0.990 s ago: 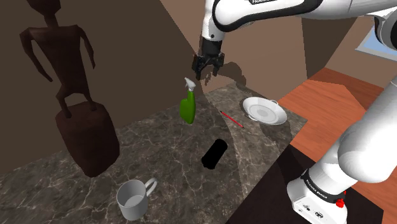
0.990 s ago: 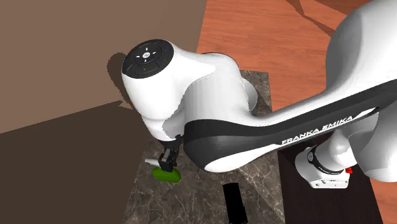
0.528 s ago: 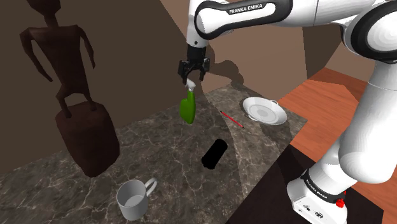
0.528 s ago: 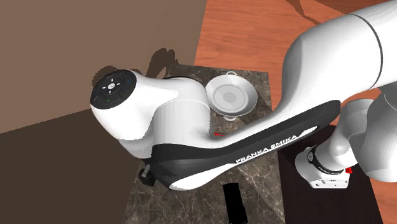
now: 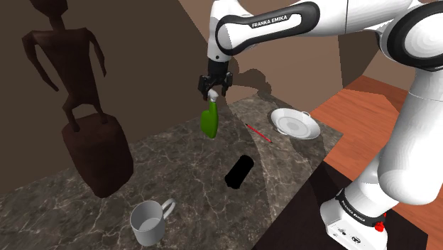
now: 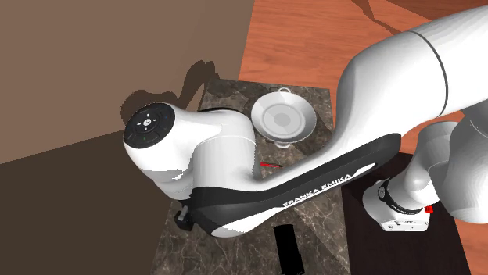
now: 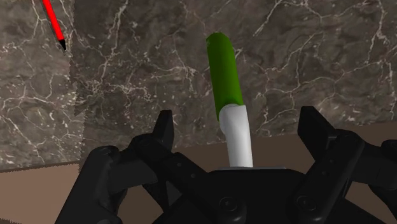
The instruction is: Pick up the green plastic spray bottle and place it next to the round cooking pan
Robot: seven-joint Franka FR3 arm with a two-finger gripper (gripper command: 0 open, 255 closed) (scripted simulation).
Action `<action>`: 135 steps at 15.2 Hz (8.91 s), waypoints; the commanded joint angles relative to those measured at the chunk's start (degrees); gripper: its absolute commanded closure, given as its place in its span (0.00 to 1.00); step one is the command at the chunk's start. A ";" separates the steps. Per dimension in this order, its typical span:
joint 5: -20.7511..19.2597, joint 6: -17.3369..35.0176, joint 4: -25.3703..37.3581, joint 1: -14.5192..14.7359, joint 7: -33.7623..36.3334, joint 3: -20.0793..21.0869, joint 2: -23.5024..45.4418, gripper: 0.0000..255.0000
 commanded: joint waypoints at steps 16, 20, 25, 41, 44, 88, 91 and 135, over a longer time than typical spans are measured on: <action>0.11 -1.33 0.97 -0.01 -0.06 0.04 -0.39 1.00; 0.29 -4.18 3.20 -0.01 -0.16 0.11 -1.03 1.00; 0.44 -7.83 6.32 0.02 -0.25 0.18 -1.57 1.00; 2.79 -16.20 4.55 -2.71 -4.39 -0.91 -11.94 1.00; 3.86 -17.26 0.06 -4.14 -7.06 -2.05 -17.58 1.00; -3.84 -34.08 -21.88 -13.97 -36.53 -22.94 -56.80 1.00; -4.01 -32.00 -24.95 -14.08 -36.40 -23.07 -57.80 1.00; -7.75 -1.56 -58.47 -15.83 -35.28 -26.80 -60.87 1.00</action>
